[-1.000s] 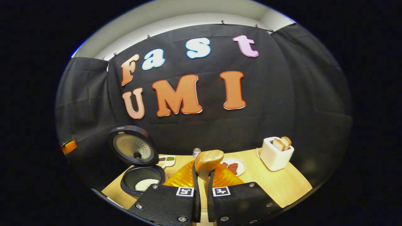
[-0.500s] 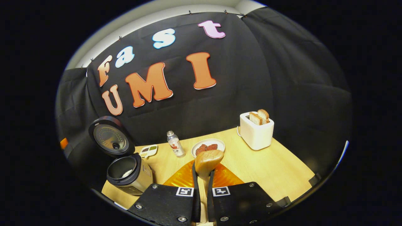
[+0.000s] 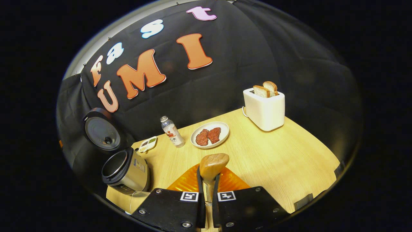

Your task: Close the left gripper, press the button to open the rice cooker; take a wooden spoon from the chopstick holder with the right hand, scoop a spoonful of rice and pour it into the rice cooker, then put the wooden spoon back into the chopstick holder.

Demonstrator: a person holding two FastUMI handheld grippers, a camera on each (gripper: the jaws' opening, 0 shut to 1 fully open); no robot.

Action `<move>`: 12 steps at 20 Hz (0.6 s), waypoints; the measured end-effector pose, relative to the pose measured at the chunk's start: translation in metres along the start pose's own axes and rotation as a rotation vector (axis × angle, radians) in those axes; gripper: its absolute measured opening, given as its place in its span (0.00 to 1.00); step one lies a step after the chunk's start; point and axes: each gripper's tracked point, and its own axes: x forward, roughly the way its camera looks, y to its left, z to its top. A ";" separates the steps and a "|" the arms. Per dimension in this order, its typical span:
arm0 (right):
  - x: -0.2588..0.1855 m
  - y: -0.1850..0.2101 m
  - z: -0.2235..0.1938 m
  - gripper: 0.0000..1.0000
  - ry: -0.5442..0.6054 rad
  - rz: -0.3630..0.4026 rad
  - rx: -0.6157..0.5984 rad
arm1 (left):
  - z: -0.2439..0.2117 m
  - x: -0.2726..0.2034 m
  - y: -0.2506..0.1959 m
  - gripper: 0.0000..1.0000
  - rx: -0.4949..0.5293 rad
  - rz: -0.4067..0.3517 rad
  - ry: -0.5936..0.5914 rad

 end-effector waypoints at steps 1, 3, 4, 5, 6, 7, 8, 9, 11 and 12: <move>0.003 -0.001 -0.001 0.07 0.005 0.010 0.020 | -0.001 -0.001 -0.003 0.98 0.001 -0.008 0.008; 0.010 -0.007 0.006 0.07 0.016 0.015 0.054 | -0.003 -0.004 -0.004 0.95 0.008 -0.011 0.014; 0.009 -0.010 0.006 0.08 0.017 0.021 0.069 | -0.002 -0.004 -0.004 0.95 0.015 -0.010 0.014; 0.008 -0.013 0.009 0.07 0.011 0.022 0.086 | -0.001 -0.005 -0.005 0.95 0.023 -0.006 0.012; 0.008 -0.014 0.006 0.11 0.017 0.026 0.100 | 0.001 -0.006 -0.007 0.95 0.029 -0.008 0.010; 0.008 -0.018 0.006 0.11 0.021 0.027 0.111 | 0.001 -0.007 -0.011 0.95 0.030 -0.012 0.007; 0.007 -0.024 0.006 0.15 0.020 0.012 0.118 | 0.002 -0.007 -0.014 0.95 0.029 -0.018 0.007; 0.006 -0.031 0.006 0.18 0.022 -0.010 0.119 | 0.004 -0.006 -0.017 0.95 0.026 -0.025 0.005; -0.001 -0.047 0.012 0.17 0.010 -0.051 0.114 | 0.007 -0.006 -0.024 0.94 0.021 -0.042 0.002; -0.006 -0.051 0.015 0.29 -0.003 -0.069 0.108 | 0.010 -0.005 -0.027 0.95 0.027 -0.047 -0.003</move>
